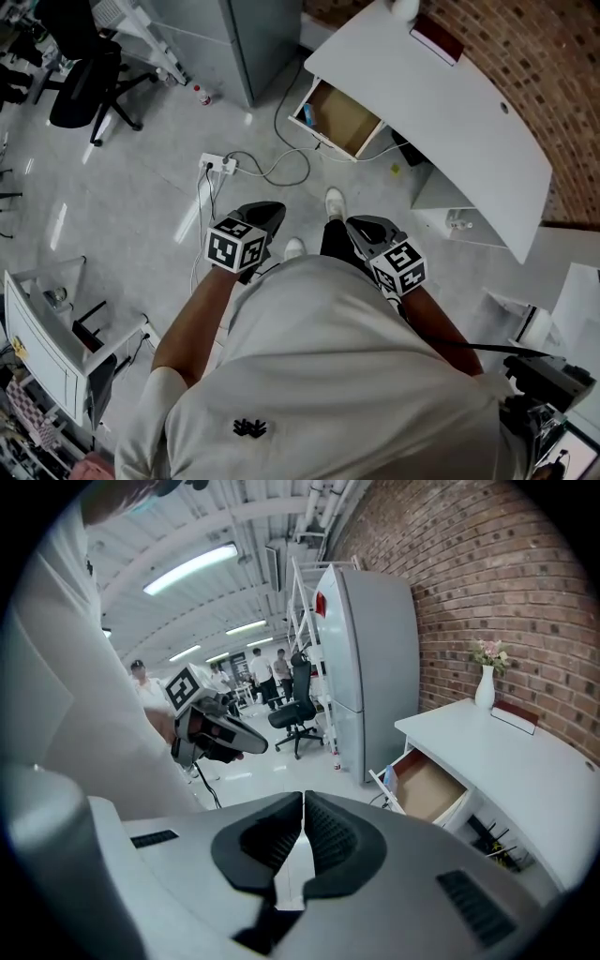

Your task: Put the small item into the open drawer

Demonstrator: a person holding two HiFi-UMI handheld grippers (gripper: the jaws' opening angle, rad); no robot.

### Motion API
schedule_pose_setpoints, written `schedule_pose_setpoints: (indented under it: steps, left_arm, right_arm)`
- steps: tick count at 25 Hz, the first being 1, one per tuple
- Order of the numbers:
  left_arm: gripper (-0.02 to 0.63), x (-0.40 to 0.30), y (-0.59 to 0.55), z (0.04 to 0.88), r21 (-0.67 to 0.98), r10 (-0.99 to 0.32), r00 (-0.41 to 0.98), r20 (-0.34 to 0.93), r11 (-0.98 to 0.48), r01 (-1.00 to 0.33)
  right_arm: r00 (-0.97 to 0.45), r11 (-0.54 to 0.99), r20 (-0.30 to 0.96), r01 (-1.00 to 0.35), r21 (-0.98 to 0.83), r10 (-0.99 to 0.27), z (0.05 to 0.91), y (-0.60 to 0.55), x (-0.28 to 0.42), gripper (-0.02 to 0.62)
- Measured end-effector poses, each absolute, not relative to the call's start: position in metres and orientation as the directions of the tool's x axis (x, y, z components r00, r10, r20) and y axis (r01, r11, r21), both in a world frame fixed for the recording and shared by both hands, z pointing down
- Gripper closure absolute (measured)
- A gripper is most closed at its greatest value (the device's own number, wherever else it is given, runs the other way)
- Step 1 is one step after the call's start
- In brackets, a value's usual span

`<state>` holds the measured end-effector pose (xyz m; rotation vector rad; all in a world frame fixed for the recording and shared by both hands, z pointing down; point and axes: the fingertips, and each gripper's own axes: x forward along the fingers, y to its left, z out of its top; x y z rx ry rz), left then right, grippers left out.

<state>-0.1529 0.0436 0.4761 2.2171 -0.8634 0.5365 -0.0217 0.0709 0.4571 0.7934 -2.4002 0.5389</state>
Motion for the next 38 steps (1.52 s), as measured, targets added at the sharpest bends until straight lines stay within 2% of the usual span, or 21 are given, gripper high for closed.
schedule_pose_setpoints:
  steps: [38]
  left_arm:
    - [0.575, -0.130, 0.099, 0.469, 0.438, -0.383, 0.728, 0.568, -0.608, -0.662]
  right_arm:
    - [-0.660, 0.751, 0.611, -0.642, -0.156, -0.437, 0.448, 0.123, -0.019, 0.566]
